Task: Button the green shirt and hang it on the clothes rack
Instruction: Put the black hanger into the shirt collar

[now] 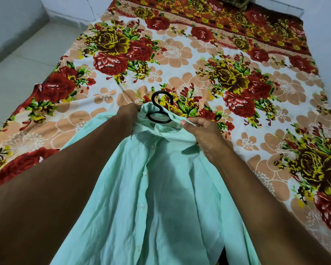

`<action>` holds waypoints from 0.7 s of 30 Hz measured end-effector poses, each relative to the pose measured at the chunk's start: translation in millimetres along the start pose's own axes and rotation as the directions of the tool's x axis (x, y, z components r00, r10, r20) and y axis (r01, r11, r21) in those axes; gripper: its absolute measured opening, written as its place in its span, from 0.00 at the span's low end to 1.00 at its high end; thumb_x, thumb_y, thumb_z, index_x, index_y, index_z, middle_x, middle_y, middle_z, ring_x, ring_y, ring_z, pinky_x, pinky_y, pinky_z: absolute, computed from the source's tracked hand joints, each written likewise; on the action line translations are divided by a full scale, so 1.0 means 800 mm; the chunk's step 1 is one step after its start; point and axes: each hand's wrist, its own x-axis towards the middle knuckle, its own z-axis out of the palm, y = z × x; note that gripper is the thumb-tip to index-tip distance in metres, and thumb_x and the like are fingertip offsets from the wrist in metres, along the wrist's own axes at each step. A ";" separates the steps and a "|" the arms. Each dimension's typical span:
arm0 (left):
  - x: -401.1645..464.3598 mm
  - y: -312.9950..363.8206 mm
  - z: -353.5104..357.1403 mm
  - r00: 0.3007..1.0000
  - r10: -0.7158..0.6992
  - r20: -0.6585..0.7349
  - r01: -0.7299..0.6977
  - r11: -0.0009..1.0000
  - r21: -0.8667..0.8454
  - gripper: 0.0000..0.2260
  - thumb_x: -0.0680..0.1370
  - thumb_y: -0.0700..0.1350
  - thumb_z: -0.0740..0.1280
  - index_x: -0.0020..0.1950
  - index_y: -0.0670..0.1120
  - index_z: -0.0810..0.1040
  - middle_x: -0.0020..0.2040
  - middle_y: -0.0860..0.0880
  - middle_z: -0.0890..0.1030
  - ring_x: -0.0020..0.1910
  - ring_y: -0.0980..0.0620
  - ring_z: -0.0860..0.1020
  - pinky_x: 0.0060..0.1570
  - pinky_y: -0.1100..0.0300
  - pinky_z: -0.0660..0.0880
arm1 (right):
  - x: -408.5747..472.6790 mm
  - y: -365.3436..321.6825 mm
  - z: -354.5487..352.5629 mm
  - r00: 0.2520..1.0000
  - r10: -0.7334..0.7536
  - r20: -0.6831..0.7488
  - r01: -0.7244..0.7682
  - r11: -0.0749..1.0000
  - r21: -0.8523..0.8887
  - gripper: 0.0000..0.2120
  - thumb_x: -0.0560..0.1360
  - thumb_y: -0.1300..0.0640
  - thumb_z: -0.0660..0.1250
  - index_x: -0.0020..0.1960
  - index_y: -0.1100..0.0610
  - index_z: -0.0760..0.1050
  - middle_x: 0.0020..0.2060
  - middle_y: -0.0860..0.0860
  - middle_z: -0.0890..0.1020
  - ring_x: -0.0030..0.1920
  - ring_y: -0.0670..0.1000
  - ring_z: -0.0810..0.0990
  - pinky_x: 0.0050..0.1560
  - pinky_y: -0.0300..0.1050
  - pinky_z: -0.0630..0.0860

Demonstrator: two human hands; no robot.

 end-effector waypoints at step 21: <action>0.008 0.002 -0.003 0.999 -0.043 -0.001 0.043 0.999 -0.002 0.05 0.77 0.44 0.66 0.45 0.44 0.81 0.55 0.41 0.85 0.52 0.41 0.84 0.59 0.45 0.81 | 0.011 -0.003 0.007 0.946 0.266 0.185 -0.322 0.702 0.636 0.07 0.83 0.67 0.60 0.54 0.64 0.77 0.52 0.59 0.83 0.47 0.52 0.82 0.41 0.45 0.85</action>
